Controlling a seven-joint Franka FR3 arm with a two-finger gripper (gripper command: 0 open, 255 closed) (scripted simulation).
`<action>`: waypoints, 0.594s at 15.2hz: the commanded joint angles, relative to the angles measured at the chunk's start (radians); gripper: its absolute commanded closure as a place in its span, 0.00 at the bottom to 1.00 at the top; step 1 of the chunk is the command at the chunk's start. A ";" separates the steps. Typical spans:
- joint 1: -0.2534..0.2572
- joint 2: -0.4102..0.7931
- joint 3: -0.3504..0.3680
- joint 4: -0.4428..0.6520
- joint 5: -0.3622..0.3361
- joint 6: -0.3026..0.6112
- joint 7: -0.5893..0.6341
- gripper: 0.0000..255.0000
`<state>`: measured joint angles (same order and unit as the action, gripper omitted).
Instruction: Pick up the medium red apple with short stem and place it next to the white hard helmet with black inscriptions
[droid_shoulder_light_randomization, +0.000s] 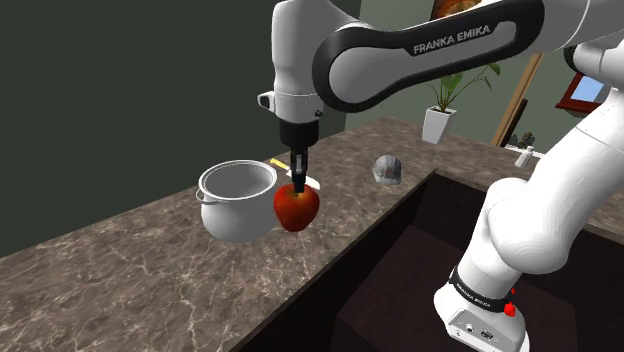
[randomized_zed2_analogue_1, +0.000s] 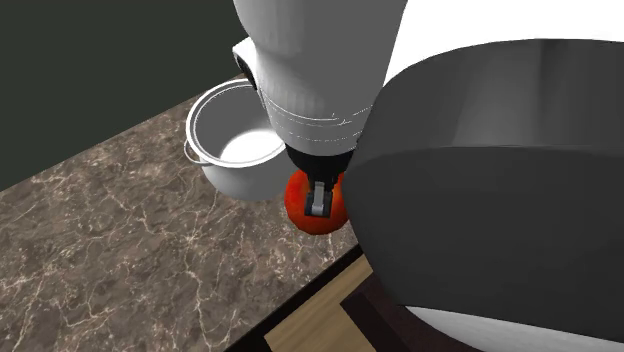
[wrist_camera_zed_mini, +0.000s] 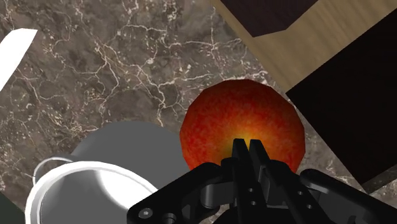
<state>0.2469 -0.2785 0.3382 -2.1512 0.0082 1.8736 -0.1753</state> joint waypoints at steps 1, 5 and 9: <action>0.000 -0.007 -0.003 0.019 0.001 -0.025 -0.004 1.00; -0.002 -0.011 -0.006 0.069 0.002 -0.079 -0.008 1.00; -0.003 -0.011 -0.008 0.123 0.001 -0.133 -0.011 1.00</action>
<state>0.2441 -0.2906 0.3299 -2.0430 0.0096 1.7540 -0.1864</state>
